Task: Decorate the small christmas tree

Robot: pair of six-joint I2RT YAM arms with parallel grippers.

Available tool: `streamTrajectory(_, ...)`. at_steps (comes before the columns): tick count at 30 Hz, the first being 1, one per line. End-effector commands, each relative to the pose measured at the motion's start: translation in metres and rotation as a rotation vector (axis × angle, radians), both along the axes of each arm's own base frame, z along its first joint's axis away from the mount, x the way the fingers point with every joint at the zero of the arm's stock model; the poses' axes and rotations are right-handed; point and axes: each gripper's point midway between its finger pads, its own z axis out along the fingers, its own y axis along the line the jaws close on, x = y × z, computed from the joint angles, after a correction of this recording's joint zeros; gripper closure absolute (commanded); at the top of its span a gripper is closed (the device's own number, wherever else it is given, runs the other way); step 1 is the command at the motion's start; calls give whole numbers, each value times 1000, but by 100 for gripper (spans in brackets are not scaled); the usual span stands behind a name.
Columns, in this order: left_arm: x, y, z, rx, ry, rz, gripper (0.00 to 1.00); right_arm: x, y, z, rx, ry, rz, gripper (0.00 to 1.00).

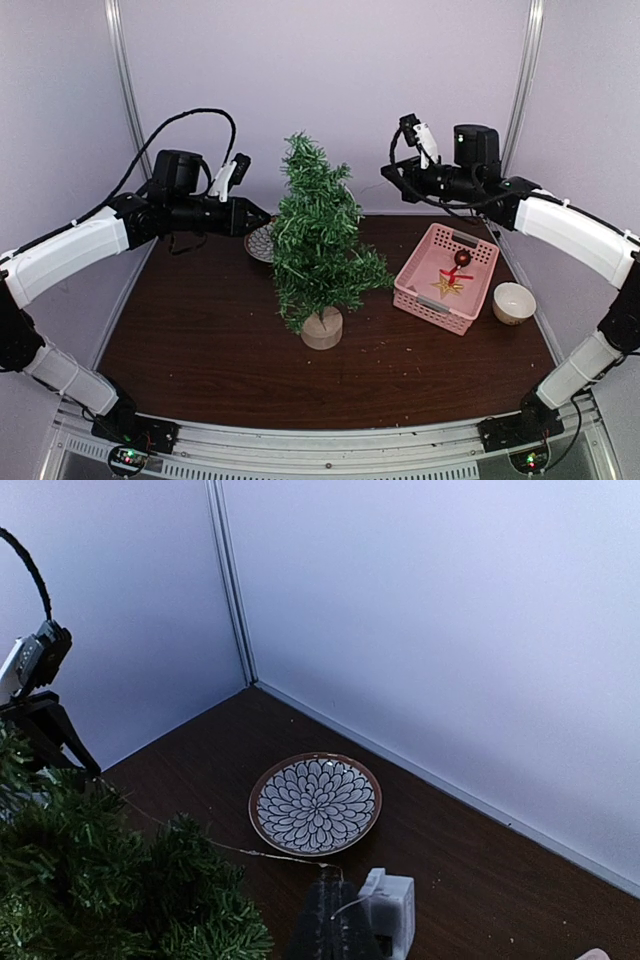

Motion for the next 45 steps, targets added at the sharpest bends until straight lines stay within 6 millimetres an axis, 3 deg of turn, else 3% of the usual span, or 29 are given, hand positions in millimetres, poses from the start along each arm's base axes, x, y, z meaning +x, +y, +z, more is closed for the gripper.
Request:
streamTrajectory(1,1,-6,20,-27,-48,-20,77,-35,9,10,-6,-35,85,100)
streamTrajectory(10,5,-6,19,-19,-50,-14,73,-82,24,-17,-60,8,140,100)
streamTrajectory(16,9,-10,17,-20,-47,-16,72,-89,33,-43,-79,53,148,100)
streamTrajectory(26,11,-10,16,-15,-45,-12,72,-110,57,-62,-110,94,229,100)
streamTrajectory(31,12,-10,15,-14,-48,-8,72,-116,59,-77,-164,128,217,100)
streamTrajectory(36,13,-11,16,-11,-52,-9,71,-125,57,-96,-216,164,213,92)
streamTrajectory(45,15,-11,14,-9,-51,-7,71,-137,58,-102,-253,187,222,70)
